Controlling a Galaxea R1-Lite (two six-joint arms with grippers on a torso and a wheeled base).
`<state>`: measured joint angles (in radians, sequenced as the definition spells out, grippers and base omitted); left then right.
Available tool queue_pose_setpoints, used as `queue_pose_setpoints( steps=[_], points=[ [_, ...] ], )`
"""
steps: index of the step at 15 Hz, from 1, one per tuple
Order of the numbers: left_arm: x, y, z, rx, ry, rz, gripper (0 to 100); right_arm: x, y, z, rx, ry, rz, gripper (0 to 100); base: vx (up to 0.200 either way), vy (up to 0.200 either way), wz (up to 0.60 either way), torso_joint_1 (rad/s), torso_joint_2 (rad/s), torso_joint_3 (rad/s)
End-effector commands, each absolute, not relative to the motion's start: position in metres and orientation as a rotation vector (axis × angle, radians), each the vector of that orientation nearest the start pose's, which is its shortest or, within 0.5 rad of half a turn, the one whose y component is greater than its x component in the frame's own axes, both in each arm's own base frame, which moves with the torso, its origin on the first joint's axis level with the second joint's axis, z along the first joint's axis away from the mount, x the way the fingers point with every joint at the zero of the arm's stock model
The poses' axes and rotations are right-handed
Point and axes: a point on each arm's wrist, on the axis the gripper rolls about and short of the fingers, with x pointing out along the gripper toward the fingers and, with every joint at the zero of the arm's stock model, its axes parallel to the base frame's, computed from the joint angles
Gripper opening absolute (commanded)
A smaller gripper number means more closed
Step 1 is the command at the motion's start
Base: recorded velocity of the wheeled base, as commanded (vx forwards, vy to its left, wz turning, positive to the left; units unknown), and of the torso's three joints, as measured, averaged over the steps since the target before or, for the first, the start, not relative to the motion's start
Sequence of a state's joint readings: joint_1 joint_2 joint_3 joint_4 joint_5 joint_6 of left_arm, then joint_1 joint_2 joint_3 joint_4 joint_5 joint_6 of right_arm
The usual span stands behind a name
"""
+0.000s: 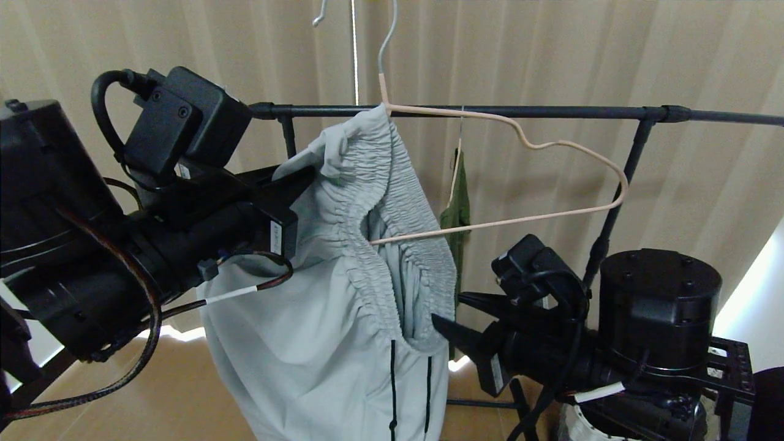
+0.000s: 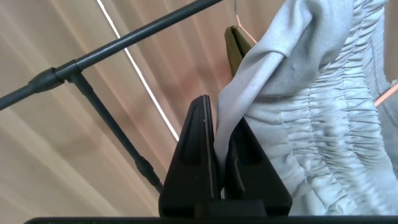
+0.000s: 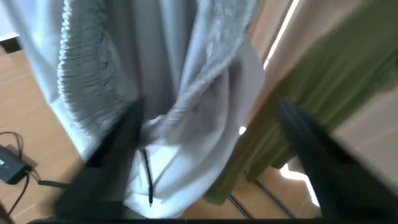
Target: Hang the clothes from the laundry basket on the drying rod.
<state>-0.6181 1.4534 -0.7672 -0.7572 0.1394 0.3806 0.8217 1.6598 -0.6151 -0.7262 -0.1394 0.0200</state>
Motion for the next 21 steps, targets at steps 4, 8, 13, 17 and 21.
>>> queue_pose_setpoints(
  steps=[4,8,13,17,21],
  points=[
    [0.205,-0.141,0.254,0.345,-0.161,-0.454,0,0.202,0.175,0.159,-0.116,0.276,0.527,0,0.0,0.0,0.0,0.0,0.0,0.0],
    [0.206,-0.14,0.251,0.349,-0.15,-0.45,0,0.215,0.132,0.171,-0.062,0.243,0.376,0,0.0,0.0,0.0,0.0,0.0,0.0],
    [0.207,-0.137,0.233,0.385,-0.086,-0.439,0,0.221,0.109,0.183,0.063,0.213,0.274,0,0.0,0.0,0.0,0.0,0.0,0.0],
    [0.211,-0.127,0.216,0.438,-0.018,-0.383,0,0.229,0.094,0.189,0.089,0.156,0.204,0,0.0,0.0,0.0,0.0,0.0,0.0],
    [0.215,-0.121,0.202,0.546,0.022,-0.36,0,0.229,0.093,0.192,0.101,0.118,0.203,0,0.0,0.0,0.0,0.0,0.0,0.0]
  ],
)
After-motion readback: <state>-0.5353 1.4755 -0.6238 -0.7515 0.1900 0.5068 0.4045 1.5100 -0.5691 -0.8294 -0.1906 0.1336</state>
